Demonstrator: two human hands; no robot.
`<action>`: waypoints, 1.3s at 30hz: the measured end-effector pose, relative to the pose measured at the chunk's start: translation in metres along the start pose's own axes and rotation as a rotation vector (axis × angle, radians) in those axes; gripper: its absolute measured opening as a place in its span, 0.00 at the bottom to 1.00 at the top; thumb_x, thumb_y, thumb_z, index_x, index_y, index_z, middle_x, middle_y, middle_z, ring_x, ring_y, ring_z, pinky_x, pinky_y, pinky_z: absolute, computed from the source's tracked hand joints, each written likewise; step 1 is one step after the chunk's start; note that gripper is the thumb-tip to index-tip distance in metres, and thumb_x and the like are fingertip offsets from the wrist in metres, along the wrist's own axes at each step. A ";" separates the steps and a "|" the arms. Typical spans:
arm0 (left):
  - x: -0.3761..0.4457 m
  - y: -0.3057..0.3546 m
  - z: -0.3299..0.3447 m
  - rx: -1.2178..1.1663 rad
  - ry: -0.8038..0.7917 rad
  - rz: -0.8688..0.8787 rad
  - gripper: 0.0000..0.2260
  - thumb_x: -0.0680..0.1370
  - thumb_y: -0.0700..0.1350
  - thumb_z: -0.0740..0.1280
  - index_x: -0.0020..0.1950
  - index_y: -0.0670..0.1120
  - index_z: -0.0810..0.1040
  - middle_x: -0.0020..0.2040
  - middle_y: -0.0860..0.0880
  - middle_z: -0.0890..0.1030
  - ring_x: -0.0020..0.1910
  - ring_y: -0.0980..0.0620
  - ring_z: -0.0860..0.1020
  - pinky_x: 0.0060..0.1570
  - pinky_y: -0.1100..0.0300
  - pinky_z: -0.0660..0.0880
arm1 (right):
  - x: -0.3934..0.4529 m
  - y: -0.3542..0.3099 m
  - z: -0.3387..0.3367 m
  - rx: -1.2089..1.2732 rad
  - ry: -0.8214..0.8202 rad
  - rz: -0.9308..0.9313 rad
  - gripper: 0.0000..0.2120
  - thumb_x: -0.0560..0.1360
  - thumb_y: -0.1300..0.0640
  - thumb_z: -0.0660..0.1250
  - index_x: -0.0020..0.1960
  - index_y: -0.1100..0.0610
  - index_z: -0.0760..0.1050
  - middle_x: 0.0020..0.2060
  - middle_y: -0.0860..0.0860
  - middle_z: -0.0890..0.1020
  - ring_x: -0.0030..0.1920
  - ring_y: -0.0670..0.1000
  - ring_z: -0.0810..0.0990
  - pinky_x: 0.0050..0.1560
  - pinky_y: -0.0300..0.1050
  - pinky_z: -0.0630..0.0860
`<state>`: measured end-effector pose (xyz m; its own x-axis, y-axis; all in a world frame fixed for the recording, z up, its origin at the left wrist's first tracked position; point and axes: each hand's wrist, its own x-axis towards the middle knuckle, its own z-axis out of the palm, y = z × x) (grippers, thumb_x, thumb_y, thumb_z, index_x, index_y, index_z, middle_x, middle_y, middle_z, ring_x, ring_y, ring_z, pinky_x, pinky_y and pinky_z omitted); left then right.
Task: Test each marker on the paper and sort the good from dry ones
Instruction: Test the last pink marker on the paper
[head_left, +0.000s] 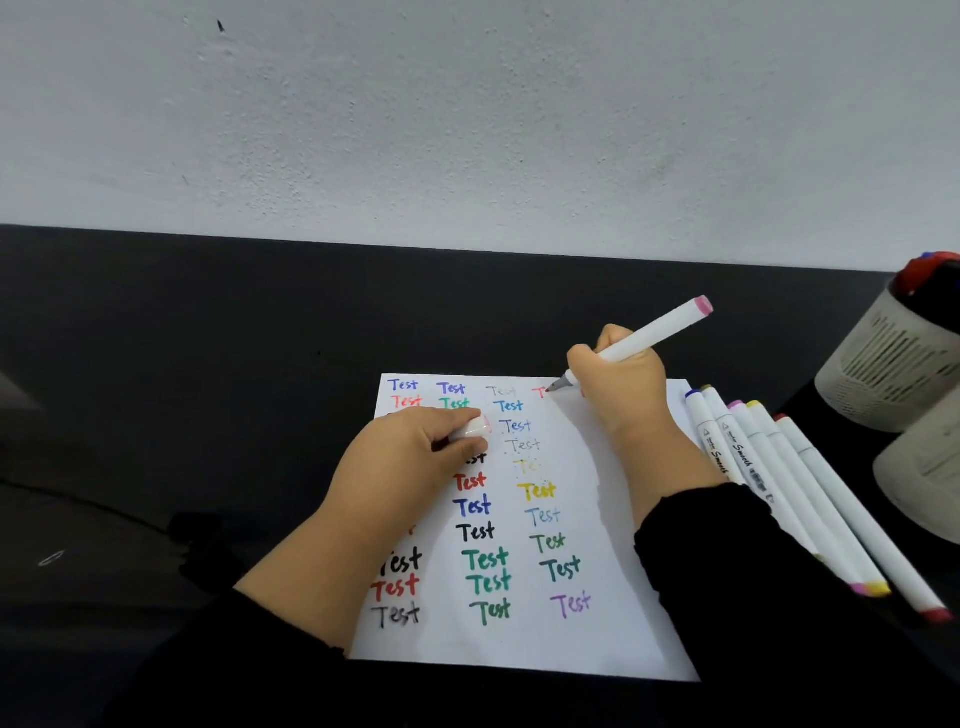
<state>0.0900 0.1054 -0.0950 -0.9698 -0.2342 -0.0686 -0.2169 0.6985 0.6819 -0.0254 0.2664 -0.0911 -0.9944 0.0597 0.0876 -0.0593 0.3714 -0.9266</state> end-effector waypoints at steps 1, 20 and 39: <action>0.000 0.000 0.000 0.003 -0.003 -0.002 0.16 0.76 0.56 0.65 0.64 0.61 0.74 0.61 0.62 0.76 0.56 0.63 0.74 0.51 0.67 0.67 | 0.000 0.000 0.000 -0.012 0.000 -0.004 0.16 0.72 0.63 0.63 0.31 0.56 0.58 0.27 0.50 0.62 0.29 0.46 0.61 0.26 0.31 0.62; -0.001 0.004 -0.002 0.038 -0.023 -0.012 0.17 0.77 0.56 0.64 0.66 0.61 0.72 0.61 0.60 0.77 0.53 0.62 0.76 0.49 0.66 0.71 | -0.004 -0.003 -0.003 -0.011 0.007 0.002 0.18 0.73 0.66 0.62 0.31 0.56 0.57 0.27 0.49 0.61 0.27 0.46 0.60 0.22 0.28 0.60; -0.001 0.004 -0.002 0.056 -0.026 -0.012 0.17 0.77 0.56 0.64 0.66 0.61 0.72 0.61 0.61 0.76 0.53 0.62 0.76 0.49 0.65 0.71 | -0.003 -0.004 -0.002 0.007 0.066 0.048 0.16 0.75 0.63 0.62 0.32 0.56 0.60 0.28 0.50 0.64 0.29 0.45 0.64 0.31 0.34 0.63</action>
<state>0.0905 0.1072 -0.0902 -0.9694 -0.2258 -0.0962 -0.2340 0.7324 0.6394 -0.0223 0.2669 -0.0869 -0.9882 0.1379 0.0667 -0.0127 0.3602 -0.9328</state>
